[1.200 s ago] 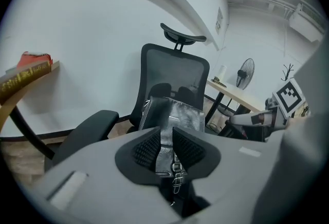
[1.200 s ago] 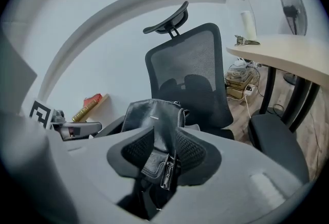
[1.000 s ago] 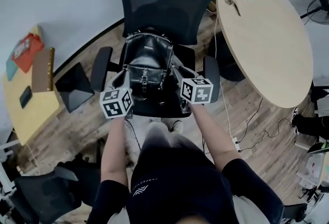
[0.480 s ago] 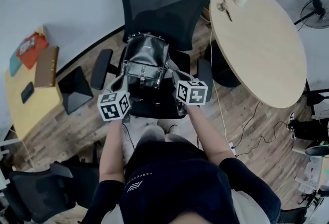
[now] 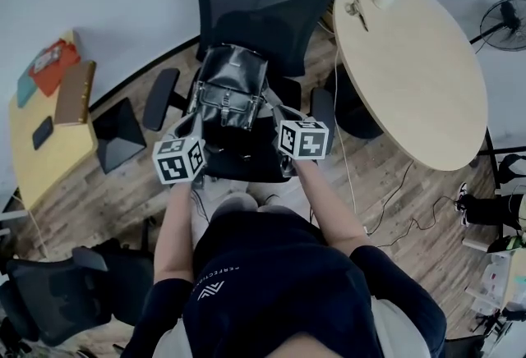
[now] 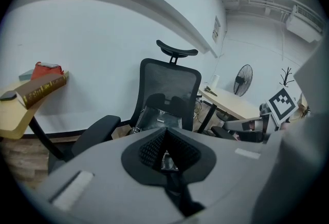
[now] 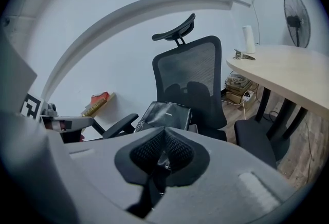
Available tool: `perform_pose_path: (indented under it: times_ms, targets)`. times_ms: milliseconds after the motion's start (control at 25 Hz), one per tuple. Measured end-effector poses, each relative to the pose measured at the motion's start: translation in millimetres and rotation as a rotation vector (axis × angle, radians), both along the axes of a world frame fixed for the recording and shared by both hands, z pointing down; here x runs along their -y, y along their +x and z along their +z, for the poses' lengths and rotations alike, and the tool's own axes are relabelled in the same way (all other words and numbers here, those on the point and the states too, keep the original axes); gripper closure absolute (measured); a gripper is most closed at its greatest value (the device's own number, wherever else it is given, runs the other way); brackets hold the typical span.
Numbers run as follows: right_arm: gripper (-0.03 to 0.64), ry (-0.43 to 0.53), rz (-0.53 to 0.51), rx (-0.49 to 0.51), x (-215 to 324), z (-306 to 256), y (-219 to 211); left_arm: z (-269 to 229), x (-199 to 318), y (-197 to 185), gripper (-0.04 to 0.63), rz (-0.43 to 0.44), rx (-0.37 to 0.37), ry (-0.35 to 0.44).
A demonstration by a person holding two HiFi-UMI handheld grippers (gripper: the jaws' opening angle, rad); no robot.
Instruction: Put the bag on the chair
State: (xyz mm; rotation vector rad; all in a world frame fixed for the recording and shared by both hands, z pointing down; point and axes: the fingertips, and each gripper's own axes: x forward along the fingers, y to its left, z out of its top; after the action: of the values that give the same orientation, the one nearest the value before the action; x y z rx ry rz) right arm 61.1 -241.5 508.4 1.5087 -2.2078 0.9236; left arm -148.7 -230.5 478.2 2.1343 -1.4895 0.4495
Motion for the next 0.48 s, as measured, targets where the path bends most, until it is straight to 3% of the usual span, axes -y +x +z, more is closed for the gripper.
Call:
perform_pose_path:
  times_ms: [480]
  targets:
    - [0.615, 0.019, -0.028, 0.019, -8, -11, 6, -12, -12, 12, 0.580, -0.011, 0.011, 0.021]
